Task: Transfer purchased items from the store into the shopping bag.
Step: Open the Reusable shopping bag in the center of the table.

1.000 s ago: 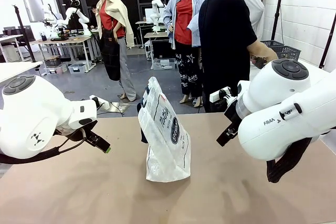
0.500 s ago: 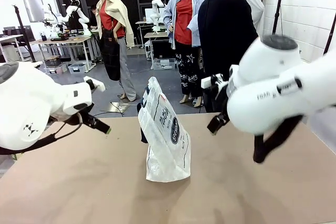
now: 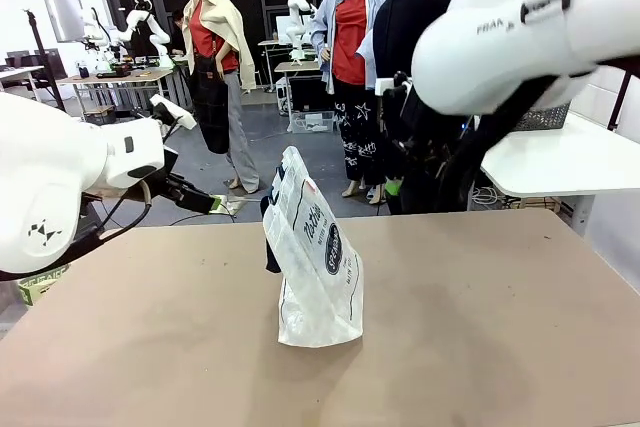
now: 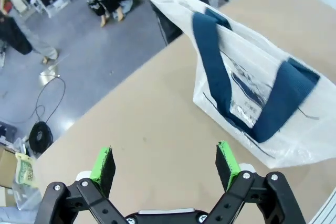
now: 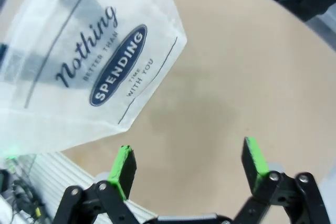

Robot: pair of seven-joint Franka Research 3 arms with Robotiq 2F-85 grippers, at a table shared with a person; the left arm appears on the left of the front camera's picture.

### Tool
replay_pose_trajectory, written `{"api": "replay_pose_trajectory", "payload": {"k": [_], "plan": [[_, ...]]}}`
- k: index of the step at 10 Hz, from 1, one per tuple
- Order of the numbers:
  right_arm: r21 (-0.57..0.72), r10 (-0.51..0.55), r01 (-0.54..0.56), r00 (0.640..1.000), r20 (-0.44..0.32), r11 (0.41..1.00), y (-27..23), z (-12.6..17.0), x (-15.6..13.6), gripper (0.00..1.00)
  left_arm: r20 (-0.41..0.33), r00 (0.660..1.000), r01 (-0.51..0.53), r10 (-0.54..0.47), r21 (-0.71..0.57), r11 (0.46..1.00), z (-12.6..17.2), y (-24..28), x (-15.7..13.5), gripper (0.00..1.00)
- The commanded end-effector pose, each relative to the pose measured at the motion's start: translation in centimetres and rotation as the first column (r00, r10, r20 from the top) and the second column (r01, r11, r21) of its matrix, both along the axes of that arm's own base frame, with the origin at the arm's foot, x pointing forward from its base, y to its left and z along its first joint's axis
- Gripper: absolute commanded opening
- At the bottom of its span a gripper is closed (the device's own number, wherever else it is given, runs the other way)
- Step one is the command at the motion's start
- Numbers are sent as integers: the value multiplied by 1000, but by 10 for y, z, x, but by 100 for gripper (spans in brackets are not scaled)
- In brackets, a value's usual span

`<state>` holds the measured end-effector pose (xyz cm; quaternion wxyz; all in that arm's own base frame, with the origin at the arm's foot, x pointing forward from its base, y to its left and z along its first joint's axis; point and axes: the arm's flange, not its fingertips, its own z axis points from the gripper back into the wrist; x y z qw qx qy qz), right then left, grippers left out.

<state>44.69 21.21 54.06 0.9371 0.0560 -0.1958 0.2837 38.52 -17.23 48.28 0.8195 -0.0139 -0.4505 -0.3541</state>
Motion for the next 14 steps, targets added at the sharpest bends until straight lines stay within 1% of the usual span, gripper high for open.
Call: {"api": "replay_pose_trajectory", "payload": {"k": [1,2,6,7,8,9,10,11,12,13,14], "plan": [[-27,7,-7,1000,8,1000,6,-9,8,100,-5,999,-48,48,-41,998,0,5,3,100],[0,0,0,1000,0,1000,0,0,0,100,-5,999,-48,48,-41,998,0,5,3,100],[0,0,0,1000,0,1000,0,0,0,100,-5,999,-48,48,-41,998,0,5,3,100],[-7,2,-2,1000,7,1000,4,4,5,100,-12,999,-32,31,-24,999,0,6,3,100],[43,-20,22,999,-46,999,12,15,22,100,-127,991,-40,38,-14,999,20,6,7,100],[61,-7,12,997,-82,998,20,26,41,100,-200,977,-72,72,6,997,38,1,12,100],[54,-13,19,994,-112,998,31,35,60,100,-246,967,-73,71,2,997,50,-3,14,100],[59,-14,22,990,-139,998,41,44,79,100,-312,946,-89,89,12,996,59,-5,20,100],[53,-4,15,982,-190,999,52,52,100,100,-355,932,-79,70,-9,997,67,-6,26,100],[49,12,-1,973,-232,999,65,53,122,100,-385,923,-36,19,-38,999,68,-12,34,100],[53,22,-9,969,-246,999,76,51,142,100,-342,939,-6,-32,-110,994,69,-15,39,100]]}}
